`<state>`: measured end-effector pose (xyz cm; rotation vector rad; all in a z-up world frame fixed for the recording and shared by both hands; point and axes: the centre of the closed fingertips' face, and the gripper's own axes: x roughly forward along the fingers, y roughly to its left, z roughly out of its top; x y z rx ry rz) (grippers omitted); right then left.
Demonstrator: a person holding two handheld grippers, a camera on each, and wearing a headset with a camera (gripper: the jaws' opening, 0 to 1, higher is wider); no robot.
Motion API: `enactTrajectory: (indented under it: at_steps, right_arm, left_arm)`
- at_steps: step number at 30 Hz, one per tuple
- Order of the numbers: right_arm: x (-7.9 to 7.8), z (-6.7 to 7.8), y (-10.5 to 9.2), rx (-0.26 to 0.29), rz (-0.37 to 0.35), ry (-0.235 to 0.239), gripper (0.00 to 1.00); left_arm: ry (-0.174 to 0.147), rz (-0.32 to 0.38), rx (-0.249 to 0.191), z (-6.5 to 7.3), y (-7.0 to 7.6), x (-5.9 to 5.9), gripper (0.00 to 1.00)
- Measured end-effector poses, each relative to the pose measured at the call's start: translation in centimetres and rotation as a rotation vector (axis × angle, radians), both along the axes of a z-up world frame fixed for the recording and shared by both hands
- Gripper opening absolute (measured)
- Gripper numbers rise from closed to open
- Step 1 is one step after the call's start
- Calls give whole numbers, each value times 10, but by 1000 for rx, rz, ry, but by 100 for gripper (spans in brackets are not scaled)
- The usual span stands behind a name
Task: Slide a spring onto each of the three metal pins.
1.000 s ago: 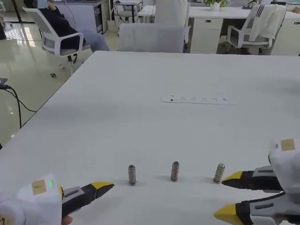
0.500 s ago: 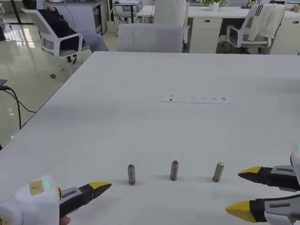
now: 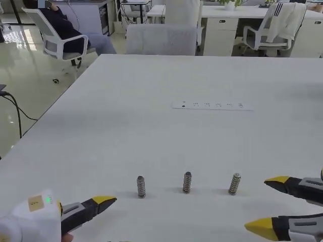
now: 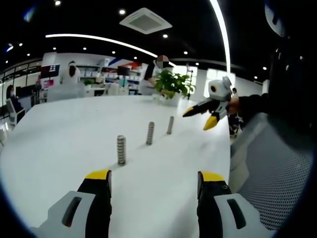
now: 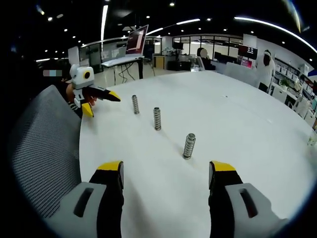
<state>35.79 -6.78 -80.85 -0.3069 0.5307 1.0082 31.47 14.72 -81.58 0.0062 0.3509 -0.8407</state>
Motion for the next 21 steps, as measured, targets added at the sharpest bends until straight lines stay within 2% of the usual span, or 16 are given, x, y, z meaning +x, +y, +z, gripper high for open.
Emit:
enactTrajectory:
  at_steps: [8, 21]
  right_arm:
    - [1, -1, 1, 13, -3, 3, 75]
    - [-4, -3, 6, 21, 6, 16, 76]
  left_arm:
    - [2, 13, -3, -2, 0, 0, 67]
    - [6, 37, -6, -3, 2, -2, 70]
